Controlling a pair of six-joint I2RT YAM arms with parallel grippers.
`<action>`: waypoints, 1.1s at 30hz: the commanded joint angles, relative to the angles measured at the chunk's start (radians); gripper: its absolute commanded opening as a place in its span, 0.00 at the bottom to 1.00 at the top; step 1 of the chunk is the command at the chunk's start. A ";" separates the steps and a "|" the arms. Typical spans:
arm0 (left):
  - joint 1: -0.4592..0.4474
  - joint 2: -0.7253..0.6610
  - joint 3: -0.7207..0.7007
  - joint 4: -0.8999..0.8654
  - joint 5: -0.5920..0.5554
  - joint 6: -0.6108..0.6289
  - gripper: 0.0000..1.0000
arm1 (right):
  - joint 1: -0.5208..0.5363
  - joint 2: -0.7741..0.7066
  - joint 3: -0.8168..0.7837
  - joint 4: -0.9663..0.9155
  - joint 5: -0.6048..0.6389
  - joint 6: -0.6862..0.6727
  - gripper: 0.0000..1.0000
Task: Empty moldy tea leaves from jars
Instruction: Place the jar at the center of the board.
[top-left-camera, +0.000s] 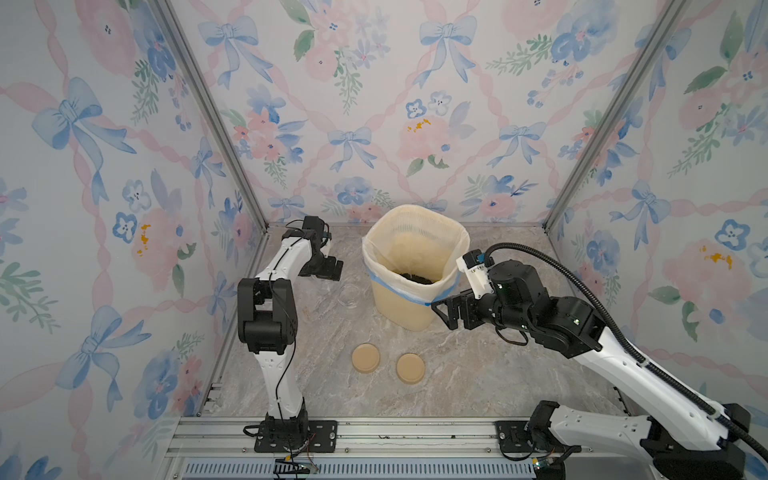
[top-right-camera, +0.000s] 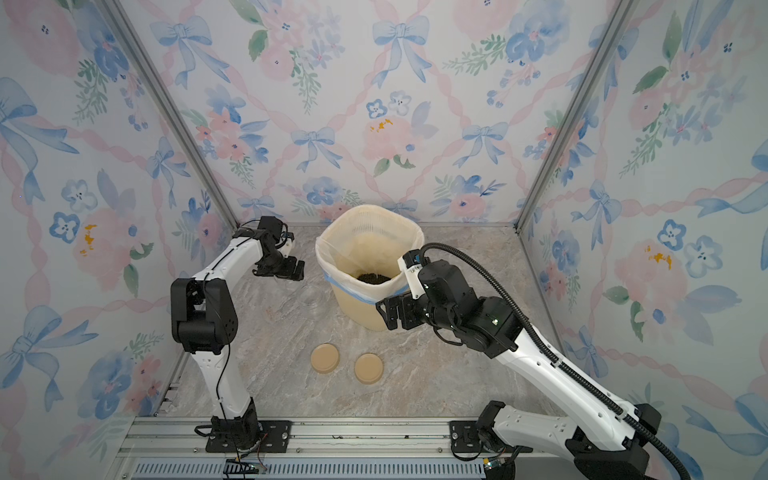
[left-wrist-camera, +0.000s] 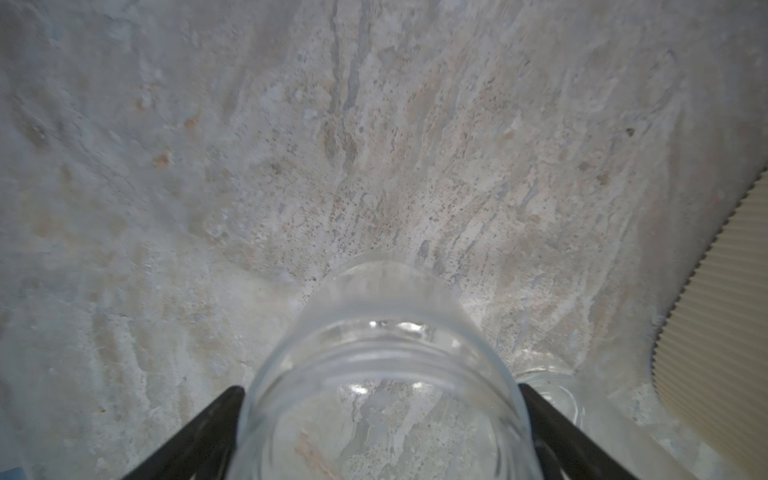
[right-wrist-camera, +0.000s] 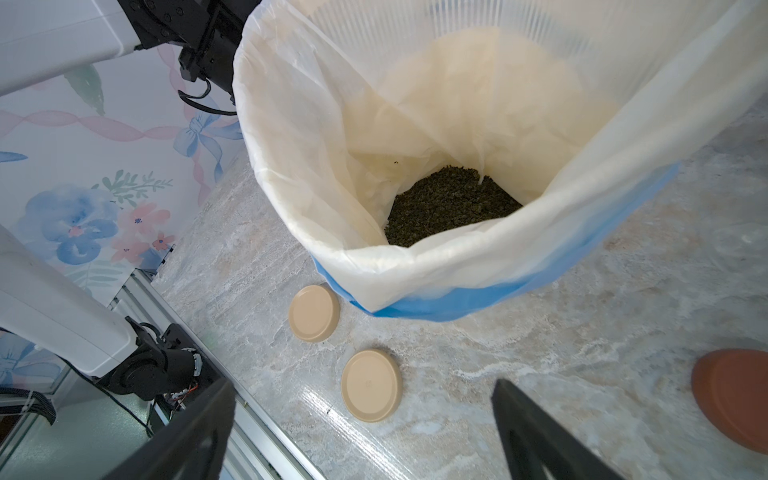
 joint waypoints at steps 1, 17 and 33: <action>0.000 -0.036 0.029 0.026 0.032 -0.020 0.98 | 0.015 -0.006 -0.023 0.017 0.035 0.013 0.98; 0.024 -0.496 -0.333 0.430 0.146 -0.123 0.98 | -0.152 -0.129 -0.060 0.073 0.260 -0.039 0.98; 0.035 -1.069 -1.149 1.074 -0.170 -0.266 0.98 | -0.387 -0.379 -0.484 0.400 0.565 -0.300 0.98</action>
